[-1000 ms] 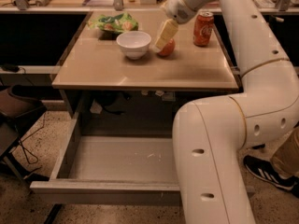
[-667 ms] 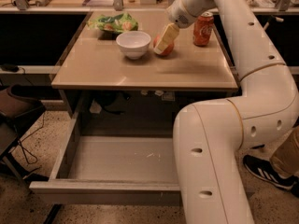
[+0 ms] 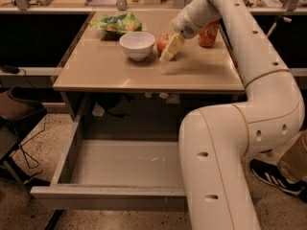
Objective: Place apple into top drawer
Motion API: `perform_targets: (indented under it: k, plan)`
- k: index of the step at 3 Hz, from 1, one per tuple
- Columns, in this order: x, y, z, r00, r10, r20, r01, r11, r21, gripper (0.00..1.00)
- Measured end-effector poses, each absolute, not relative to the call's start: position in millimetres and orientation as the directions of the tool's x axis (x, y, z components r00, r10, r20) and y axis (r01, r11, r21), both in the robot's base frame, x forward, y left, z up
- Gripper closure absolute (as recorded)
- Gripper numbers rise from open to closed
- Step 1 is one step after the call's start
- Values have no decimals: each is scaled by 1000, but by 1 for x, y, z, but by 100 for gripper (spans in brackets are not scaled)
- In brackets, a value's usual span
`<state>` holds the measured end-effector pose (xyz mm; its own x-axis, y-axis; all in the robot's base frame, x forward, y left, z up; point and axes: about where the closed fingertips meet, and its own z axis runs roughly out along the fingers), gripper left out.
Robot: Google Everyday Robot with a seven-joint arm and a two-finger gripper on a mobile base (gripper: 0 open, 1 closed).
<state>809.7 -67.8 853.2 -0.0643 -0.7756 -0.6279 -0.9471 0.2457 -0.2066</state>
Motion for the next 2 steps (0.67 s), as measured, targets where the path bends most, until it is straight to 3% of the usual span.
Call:
perform_targets:
  k: [1, 2]
  plan:
    - [807, -77, 805, -127, -747, -652, -961, 255, -105, 0]
    - [807, -76, 802, -129, -747, -652, -961, 255, -102, 0]
